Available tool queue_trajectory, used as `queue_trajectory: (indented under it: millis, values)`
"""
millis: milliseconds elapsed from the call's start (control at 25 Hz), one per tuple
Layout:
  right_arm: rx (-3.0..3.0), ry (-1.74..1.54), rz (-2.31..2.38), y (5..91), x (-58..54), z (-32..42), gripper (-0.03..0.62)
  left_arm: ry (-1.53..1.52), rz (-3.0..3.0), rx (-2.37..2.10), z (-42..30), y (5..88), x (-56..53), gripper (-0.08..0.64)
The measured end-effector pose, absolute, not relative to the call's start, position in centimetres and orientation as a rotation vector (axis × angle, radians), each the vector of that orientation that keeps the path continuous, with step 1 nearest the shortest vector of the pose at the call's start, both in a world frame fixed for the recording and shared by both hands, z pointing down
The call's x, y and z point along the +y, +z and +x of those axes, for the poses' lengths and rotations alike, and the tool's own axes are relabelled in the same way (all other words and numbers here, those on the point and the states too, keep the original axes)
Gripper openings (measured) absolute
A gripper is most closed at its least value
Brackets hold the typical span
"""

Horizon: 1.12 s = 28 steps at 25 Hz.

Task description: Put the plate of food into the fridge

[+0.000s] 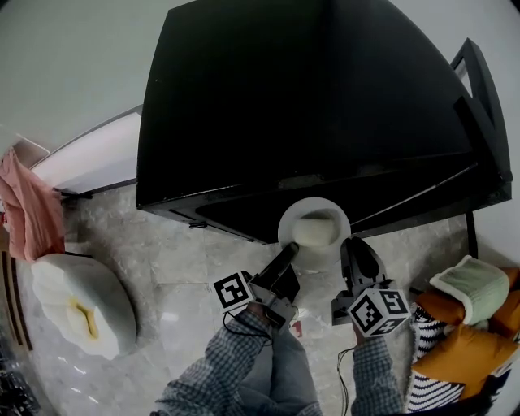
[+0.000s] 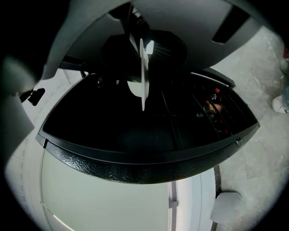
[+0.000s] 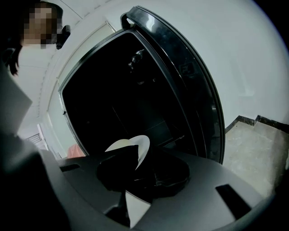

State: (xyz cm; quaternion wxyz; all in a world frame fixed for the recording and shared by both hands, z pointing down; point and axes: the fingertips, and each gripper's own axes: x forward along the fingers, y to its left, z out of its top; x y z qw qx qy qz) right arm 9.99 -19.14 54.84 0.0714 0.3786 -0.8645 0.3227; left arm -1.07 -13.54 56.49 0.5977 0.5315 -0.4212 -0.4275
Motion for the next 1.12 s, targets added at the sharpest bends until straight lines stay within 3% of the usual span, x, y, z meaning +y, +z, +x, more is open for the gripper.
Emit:
queue_trajectory:
  millis: [320,520,1120]
  values:
    - [-2.498,0.976,1.153,57.3,-21.1,9.3,0.099,-0.986,1.228,-1.019,-1.8,58.3,-15.1,0.034]
    - [-2.445,1.159,1.214,58.1,-21.4,10.6,0.135,-0.994,1.217,-1.034,-1.9,59.2,-15.9,0.034]
    - [-2.365,1.666,1.013,60.2,-16.4,8.3,0.135,-1.013,1.188,-1.104,-2.9,60.4,-17.7,0.034]
